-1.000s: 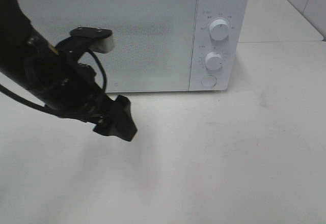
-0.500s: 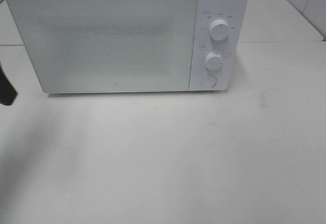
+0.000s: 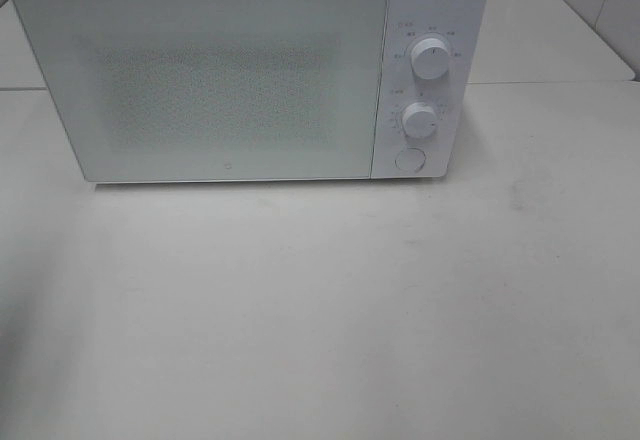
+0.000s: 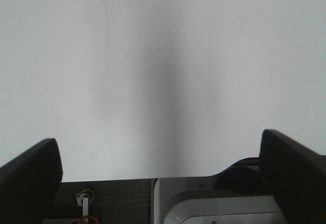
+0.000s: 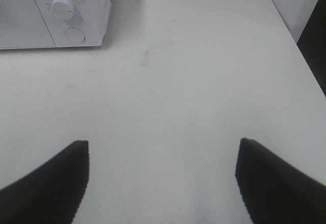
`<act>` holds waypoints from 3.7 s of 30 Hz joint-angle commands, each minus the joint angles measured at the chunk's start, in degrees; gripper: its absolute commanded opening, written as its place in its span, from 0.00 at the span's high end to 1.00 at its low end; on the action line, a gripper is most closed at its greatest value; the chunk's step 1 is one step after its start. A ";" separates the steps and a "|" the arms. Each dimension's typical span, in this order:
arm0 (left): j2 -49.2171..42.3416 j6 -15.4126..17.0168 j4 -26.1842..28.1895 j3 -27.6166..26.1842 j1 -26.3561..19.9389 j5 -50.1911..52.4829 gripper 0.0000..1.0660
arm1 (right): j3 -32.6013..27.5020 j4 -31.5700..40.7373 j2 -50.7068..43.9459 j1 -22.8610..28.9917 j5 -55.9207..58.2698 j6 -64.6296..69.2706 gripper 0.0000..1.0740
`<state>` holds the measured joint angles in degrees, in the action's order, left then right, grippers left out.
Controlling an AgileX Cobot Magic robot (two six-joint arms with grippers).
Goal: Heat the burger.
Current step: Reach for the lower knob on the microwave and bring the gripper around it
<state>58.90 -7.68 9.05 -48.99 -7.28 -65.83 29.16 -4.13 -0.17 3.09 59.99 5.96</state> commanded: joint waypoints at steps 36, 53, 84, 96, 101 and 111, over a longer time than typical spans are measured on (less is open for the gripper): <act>-51.62 4.18 -4.76 20.45 2.64 6.30 0.05 | -0.11 -0.06 -1.55 -0.40 -0.63 0.00 0.29; -60.73 4.18 -2.81 20.51 2.64 6.42 0.05 | -0.11 -0.06 -1.15 -0.40 -0.63 0.00 0.29; -60.73 4.07 -2.86 20.51 2.64 6.42 0.05 | 0.34 0.00 -1.03 -0.40 -1.03 0.46 0.29; -60.73 4.01 -2.86 20.51 2.64 6.42 0.05 | 2.86 0.00 8.88 -0.40 -13.06 0.46 0.29; -60.73 4.01 -2.86 20.51 2.64 6.42 0.05 | 2.86 0.23 13.87 -0.40 -19.25 0.80 0.29; -60.68 4.01 -2.86 20.51 2.64 6.42 0.05 | 2.86 0.23 24.06 -0.40 -26.87 0.80 0.29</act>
<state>-0.23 -3.95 5.61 -28.65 -4.98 -59.82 31.63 -4.13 22.69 3.09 35.12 6.25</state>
